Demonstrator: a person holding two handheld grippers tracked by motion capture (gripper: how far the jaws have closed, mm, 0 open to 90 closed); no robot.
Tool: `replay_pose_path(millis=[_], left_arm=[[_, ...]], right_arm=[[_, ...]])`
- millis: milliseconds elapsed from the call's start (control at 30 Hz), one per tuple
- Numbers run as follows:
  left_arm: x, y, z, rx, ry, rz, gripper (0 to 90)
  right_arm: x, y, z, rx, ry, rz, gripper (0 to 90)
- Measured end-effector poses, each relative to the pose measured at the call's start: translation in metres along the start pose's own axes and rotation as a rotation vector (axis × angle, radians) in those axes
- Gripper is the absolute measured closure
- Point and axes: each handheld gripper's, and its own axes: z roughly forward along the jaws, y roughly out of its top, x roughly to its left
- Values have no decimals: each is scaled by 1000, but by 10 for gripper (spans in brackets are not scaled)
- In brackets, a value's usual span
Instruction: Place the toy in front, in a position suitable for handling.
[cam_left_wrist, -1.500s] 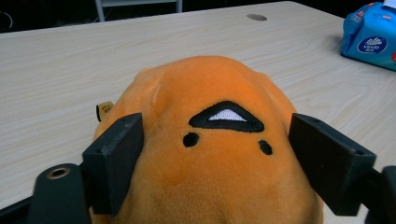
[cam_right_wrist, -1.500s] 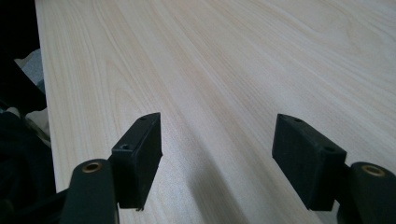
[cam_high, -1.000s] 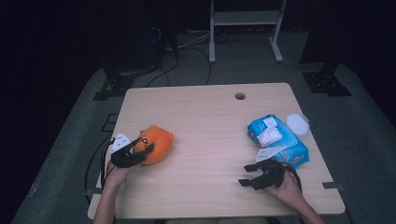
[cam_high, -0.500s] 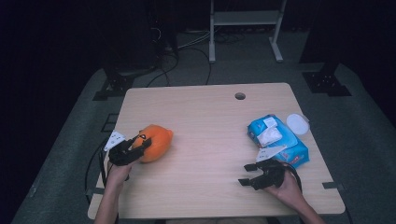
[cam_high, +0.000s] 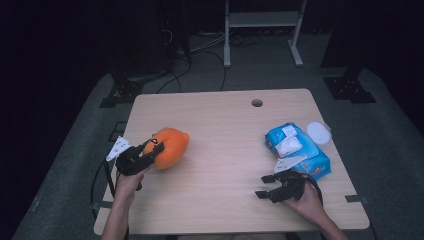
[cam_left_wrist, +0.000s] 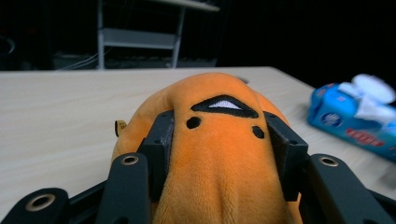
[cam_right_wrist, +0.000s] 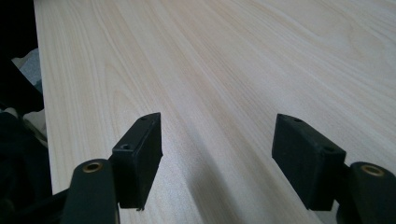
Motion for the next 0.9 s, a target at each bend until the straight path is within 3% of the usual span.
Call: replay_pose_path(millis=[333,367,467,533,900], left_arm=[[-45,11,14,-8,-120,53,523],[-54,10,19,-3,-154,53,523],[-63,9,24,4,-187,59,523],[-79,7,32,25,-228,88,522],[-109,-11,56,85,-314,125,521]], right_arm=[[0,0,-2,-2,-6,0,321],[0,0,-2,-1,-7,0,321],[0,0,-3,2,-11,-3,321],[0,0,-4,2,-16,-5,321],[0,-1,-7,15,-42,-19,321]])
